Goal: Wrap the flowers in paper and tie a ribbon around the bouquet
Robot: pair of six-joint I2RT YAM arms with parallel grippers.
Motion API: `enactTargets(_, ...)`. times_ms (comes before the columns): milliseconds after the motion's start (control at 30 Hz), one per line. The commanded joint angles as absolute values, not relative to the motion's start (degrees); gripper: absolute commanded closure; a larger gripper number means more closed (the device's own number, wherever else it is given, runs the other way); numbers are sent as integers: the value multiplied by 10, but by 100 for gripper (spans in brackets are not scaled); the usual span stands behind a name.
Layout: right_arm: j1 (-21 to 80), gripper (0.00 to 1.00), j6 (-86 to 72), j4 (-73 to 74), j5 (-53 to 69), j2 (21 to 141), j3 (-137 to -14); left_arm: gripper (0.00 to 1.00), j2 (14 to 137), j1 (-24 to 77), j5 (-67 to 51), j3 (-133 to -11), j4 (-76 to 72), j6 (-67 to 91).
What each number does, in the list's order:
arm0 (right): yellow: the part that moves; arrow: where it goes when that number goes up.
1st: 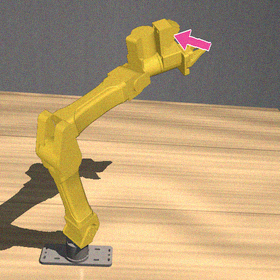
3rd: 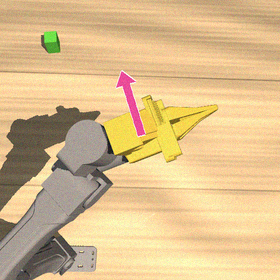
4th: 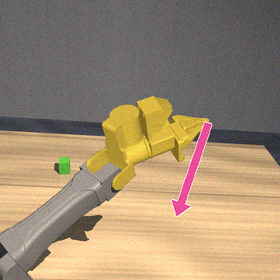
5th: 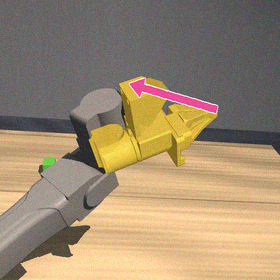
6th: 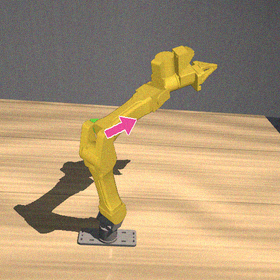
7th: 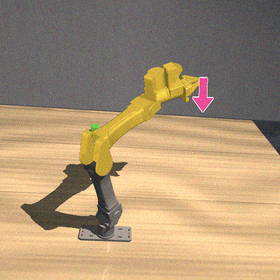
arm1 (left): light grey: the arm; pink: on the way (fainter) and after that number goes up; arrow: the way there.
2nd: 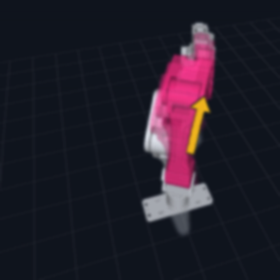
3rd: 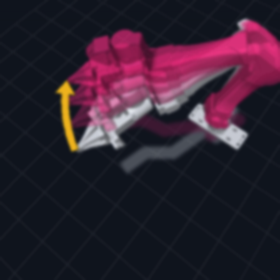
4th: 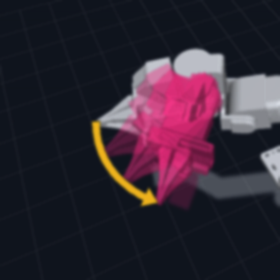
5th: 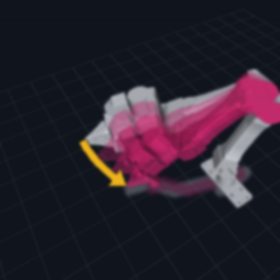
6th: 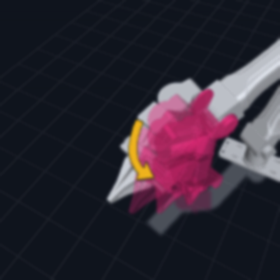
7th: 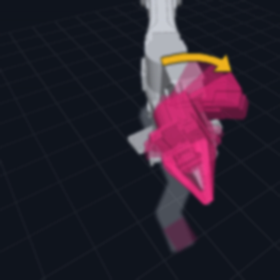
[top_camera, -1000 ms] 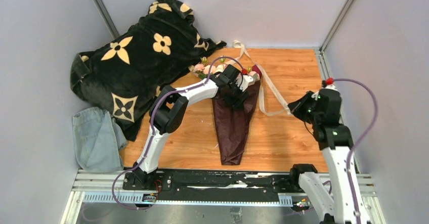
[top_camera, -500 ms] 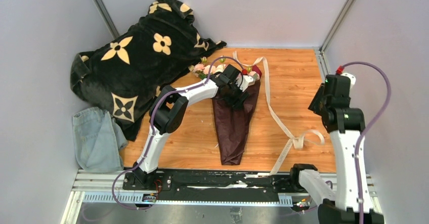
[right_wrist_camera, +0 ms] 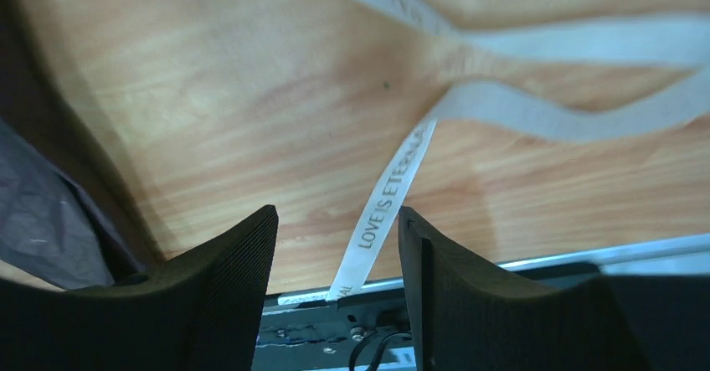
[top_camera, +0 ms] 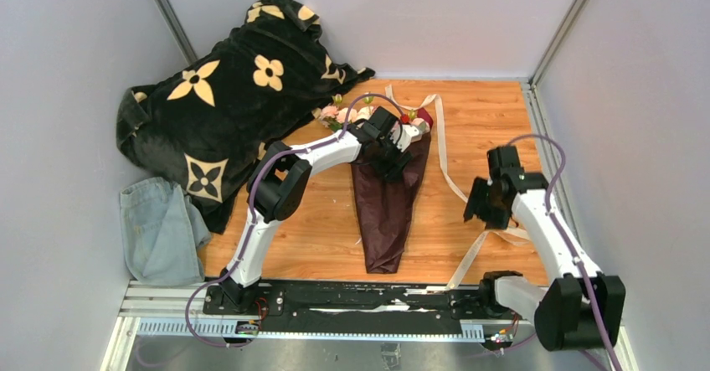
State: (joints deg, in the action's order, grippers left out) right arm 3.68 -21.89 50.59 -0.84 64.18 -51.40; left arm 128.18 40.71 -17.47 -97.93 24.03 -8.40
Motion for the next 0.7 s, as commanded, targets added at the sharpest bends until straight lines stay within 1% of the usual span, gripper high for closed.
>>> enactTargets(0,46,41,-341,521,31,565,-408,39,1318,400,-127,-955,291,-94)
enactTargets(100,48,39,-388,502,9,526,-349,39,1318,401,-131,-957,290,-93)
enactTargets(200,47,36,-415,443,-36,531,-317,39,1319,401,-134,-958,289,-91)
enactTargets(433,43,35,-412,379,-91,647,-326,39,1313,401,-138,-951,287,-92)
enactTargets(533,38,38,-412,338,-89,682,-313,39,1314,401,-140,-954,288,-92)
enactTargets(567,36,41,-411,332,-85,692,-310,39,1314,401,-141,-954,288,-92)
enactTargets(600,35,48,-406,322,-74,698,-307,39,1313,401,-141,-953,288,-92)
enactTargets(667,35,74,-394,300,-37,706,-299,39,1311,401,-142,-953,288,-94)
